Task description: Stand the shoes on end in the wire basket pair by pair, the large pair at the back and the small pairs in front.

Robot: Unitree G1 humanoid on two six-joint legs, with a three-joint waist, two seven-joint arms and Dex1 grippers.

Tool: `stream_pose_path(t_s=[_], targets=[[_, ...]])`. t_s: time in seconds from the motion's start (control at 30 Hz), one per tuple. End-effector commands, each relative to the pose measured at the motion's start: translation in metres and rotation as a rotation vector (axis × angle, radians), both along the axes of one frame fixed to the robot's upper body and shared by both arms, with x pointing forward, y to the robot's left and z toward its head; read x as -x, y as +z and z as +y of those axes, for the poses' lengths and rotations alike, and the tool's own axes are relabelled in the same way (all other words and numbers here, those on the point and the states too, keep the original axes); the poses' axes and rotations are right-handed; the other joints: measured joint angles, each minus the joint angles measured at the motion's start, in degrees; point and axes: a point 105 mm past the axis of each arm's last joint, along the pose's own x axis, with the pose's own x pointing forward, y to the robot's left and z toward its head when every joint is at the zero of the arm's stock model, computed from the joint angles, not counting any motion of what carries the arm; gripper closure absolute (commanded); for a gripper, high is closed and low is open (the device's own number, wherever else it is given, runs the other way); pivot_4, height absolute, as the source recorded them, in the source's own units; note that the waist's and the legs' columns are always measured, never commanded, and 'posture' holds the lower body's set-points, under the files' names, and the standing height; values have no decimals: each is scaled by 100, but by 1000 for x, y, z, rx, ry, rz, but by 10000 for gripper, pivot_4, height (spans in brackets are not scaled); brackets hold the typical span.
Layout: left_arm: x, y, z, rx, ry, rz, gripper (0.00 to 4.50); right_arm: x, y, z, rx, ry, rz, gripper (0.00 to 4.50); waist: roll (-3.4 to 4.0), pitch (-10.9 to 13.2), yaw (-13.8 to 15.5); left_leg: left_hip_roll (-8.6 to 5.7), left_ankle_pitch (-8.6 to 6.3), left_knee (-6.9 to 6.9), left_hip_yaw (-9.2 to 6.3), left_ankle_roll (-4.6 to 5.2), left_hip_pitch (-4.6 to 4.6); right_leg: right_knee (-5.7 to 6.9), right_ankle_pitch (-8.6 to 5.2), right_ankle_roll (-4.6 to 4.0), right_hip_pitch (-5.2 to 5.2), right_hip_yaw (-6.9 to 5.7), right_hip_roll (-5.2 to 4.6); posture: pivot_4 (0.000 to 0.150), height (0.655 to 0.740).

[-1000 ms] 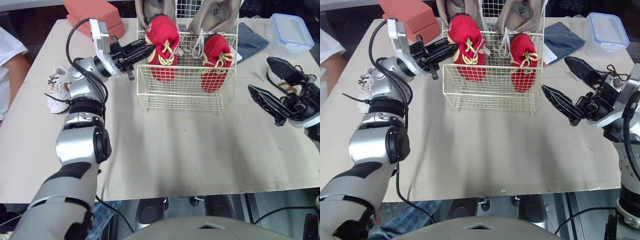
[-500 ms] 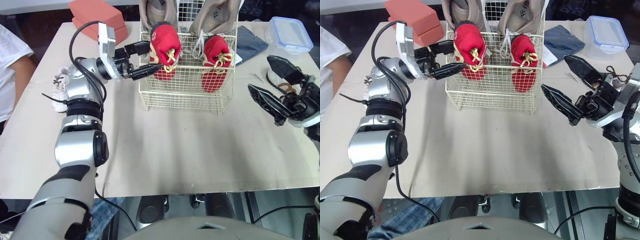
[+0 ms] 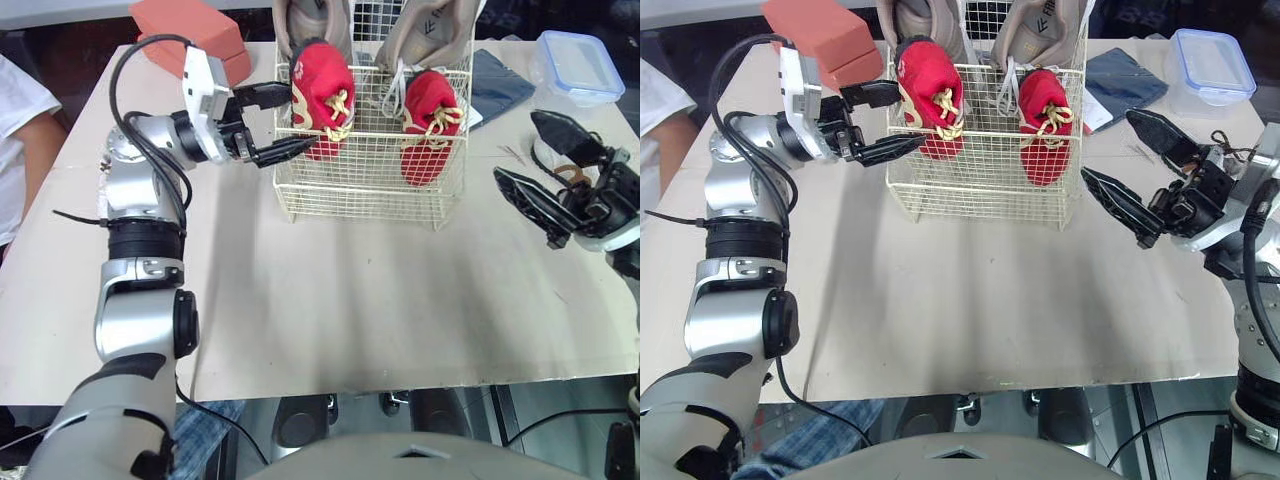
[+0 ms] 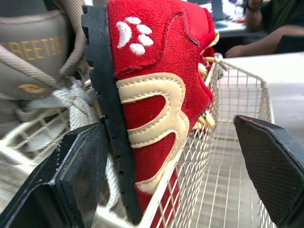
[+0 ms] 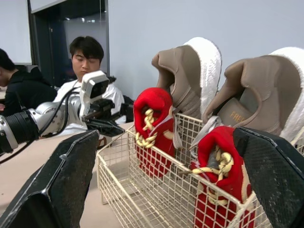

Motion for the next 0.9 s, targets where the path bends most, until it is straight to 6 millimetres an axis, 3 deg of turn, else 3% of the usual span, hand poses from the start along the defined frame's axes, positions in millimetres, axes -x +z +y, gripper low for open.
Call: stream_pose_path(t_s=[0.03,0.3,0.43,0.53,0.7,0.9], targets=[[7,27,5,1,26,-132,149,4,10,1,1,8,-58,0,-1,1,4,0,0,0,0,0,0,0,0,0,0,0,0,1500,6860],[12,60,5,127,28,-270,149,3,11,3,1,13,-59,0,-7,5,46,0,0,0,-2,0,-2,-1,-2,3,0,-2,-1,1500,6860],[28,86,-6,291,-111,-279,149,5,12,2,2,6,-61,0,-8,5,64,0,0,0,-3,0,-5,-2,-1,2,-1,-3,-2,1500,6860],[35,93,-16,324,-180,-268,149,5,12,1,0,1,-61,0,-8,5,82,-1,0,0,-2,0,-5,-2,-1,2,0,-3,-1,1500,6860],[23,85,-37,267,-201,-207,149,5,11,3,-6,-3,-64,0,-8,5,121,-3,0,1,-2,0,-3,-1,-8,14,0,-8,1,1500,6860],[7,49,-56,182,-239,-25,149,7,10,4,-13,-10,-66,0,-9,6,134,-5,0,0,2,0,-3,-1,-9,16,-2,-15,2,1500,6860]])
